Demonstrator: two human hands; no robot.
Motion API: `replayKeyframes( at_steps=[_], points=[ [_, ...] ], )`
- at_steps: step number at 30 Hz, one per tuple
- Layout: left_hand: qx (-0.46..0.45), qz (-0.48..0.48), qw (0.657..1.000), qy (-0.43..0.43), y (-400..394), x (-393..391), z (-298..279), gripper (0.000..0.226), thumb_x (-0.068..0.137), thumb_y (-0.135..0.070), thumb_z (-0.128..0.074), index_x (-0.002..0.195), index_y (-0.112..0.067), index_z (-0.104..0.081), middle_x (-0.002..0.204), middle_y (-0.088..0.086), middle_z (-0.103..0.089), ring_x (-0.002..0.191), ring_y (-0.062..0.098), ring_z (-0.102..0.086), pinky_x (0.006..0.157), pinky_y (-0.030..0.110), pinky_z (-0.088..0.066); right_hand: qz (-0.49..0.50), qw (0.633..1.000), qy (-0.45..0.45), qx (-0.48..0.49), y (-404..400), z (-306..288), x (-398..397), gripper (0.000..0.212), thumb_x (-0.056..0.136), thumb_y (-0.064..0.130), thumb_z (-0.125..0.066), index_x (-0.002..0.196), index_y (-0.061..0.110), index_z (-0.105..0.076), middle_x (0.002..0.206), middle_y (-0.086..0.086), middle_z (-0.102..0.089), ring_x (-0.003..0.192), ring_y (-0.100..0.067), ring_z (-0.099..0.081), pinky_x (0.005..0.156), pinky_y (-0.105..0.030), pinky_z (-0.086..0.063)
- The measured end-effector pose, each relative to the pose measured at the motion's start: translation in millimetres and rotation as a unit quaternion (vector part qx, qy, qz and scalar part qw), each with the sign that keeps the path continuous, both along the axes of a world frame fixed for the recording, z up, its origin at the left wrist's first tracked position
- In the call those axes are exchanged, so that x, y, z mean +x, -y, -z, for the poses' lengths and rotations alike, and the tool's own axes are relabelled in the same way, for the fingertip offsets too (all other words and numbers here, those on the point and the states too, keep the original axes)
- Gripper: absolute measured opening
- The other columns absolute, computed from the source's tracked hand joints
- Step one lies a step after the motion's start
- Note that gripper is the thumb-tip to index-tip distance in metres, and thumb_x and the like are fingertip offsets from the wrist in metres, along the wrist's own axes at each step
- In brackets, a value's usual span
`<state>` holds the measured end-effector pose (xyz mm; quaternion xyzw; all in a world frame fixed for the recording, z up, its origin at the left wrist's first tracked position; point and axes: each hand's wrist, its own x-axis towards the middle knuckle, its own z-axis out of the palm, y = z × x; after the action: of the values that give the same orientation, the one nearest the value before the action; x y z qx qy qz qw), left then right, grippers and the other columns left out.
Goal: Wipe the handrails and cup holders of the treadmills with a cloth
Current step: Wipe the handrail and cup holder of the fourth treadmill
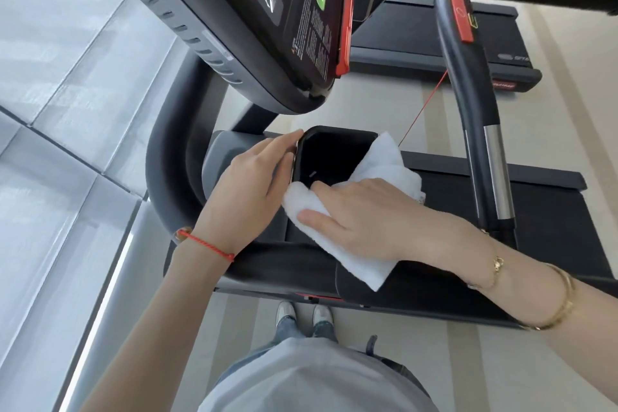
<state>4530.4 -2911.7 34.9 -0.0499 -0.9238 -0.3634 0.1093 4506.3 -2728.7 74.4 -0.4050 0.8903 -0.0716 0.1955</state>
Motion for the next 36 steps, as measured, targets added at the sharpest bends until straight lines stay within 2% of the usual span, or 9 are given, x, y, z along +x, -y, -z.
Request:
replayKeyframes(
  at_steps=[5,9,12,16,19,26,29,32,36],
  points=[
    [0.010,0.003,1.000,0.009,1,0,1,0.038,0.102,-0.016,-0.043,0.140,-0.018,-0.053,0.118,-0.004,-0.065,0.106,0.014,-0.063,0.092,0.038,-0.052,0.006,0.997,-0.075,-0.009,-10,5,8,0.035,0.098,0.054,-0.020,0.090,0.021,-0.029,0.081,0.007,-0.045,0.069,-0.016,-0.042,0.065,-0.030,-0.024],
    [-0.001,0.004,1.000,0.009,1,0,1,0.040,0.101,-0.020,-0.046,0.141,-0.020,-0.051,0.115,-0.005,-0.066,0.099,0.014,-0.064,0.089,0.039,-0.053,-0.023,0.994,-0.107,0.007,-25,-3,11,0.023,0.099,0.023,-0.012,0.096,0.020,-0.034,0.069,0.012,-0.026,0.073,-0.013,-0.034,0.072,-0.022,-0.024],
    [-0.002,0.005,1.000,0.008,-1,0,1,0.041,0.100,-0.021,-0.048,0.141,-0.020,-0.051,0.113,-0.006,-0.065,0.099,0.011,-0.063,0.089,0.039,-0.053,-0.049,0.987,-0.141,0.057,-38,-14,17,0.090,0.061,0.006,0.027,0.116,0.028,-0.040,0.070,0.015,-0.016,0.080,-0.011,-0.028,0.089,-0.023,-0.030],
    [-0.016,0.002,1.000,0.005,-2,0,0,0.043,0.099,-0.022,-0.049,0.142,-0.020,-0.049,0.111,-0.007,-0.064,0.099,0.007,-0.062,0.091,0.036,-0.053,0.025,0.986,-0.152,-0.064,-59,-15,27,0.047,0.090,-0.002,-0.020,0.110,0.011,-0.060,0.075,0.014,-0.032,0.086,-0.008,-0.039,0.083,-0.019,-0.035],
    [-0.015,-0.005,1.000,0.001,-4,0,0,0.043,0.099,-0.024,-0.050,0.141,-0.020,-0.050,0.109,-0.007,-0.064,0.096,0.004,-0.061,0.091,0.032,-0.053,0.158,0.946,-0.225,-0.173,-68,-6,41,0.030,0.084,-0.007,-0.059,0.114,0.000,-0.063,0.099,-0.002,-0.064,0.097,-0.013,-0.055,0.084,-0.020,-0.041],
    [-0.022,-0.017,1.000,-0.014,-6,-2,5,0.040,0.098,-0.026,-0.053,0.137,-0.023,-0.051,0.106,-0.008,-0.064,0.095,0.007,-0.063,0.086,0.025,-0.050,0.371,0.843,-0.268,-0.283,-69,-19,19,0.035,0.098,0.044,-0.045,0.114,0.013,-0.046,0.077,0.002,-0.051,0.066,-0.005,-0.033,0.059,-0.022,-0.025],
    [-0.019,-0.017,0.999,-0.020,-6,-3,8,0.039,0.097,-0.029,-0.051,0.136,-0.026,-0.050,0.107,-0.010,-0.063,0.094,0.005,-0.063,0.085,0.025,-0.050,0.369,0.867,-0.237,-0.238,-56,-14,16,0.045,0.097,0.047,-0.042,0.115,0.007,-0.048,0.076,-0.002,-0.051,0.065,-0.028,-0.052,0.057,-0.028,-0.030],
    [-0.010,-0.013,1.000,-0.026,-6,-2,9,0.041,0.097,-0.031,-0.049,0.138,-0.026,-0.049,0.106,-0.015,-0.058,0.094,0.003,-0.061,0.086,0.025,-0.052,0.324,0.919,-0.129,-0.186,-40,-3,24,0.046,0.098,0.046,-0.040,0.123,0.008,-0.047,0.089,-0.002,-0.055,0.079,-0.016,-0.053,0.057,-0.019,-0.031],
    [-0.006,-0.015,1.000,-0.022,-7,-2,8,0.042,0.097,-0.028,-0.050,0.139,-0.022,-0.049,0.107,-0.015,-0.057,0.096,0.006,-0.063,0.088,0.027,-0.054,0.257,0.945,-0.126,-0.158,-36,-5,35,0.054,0.102,0.032,-0.042,0.138,-0.008,-0.038,0.137,-0.024,-0.048,0.110,-0.002,-0.039,0.095,0.009,-0.014]
  ],
)
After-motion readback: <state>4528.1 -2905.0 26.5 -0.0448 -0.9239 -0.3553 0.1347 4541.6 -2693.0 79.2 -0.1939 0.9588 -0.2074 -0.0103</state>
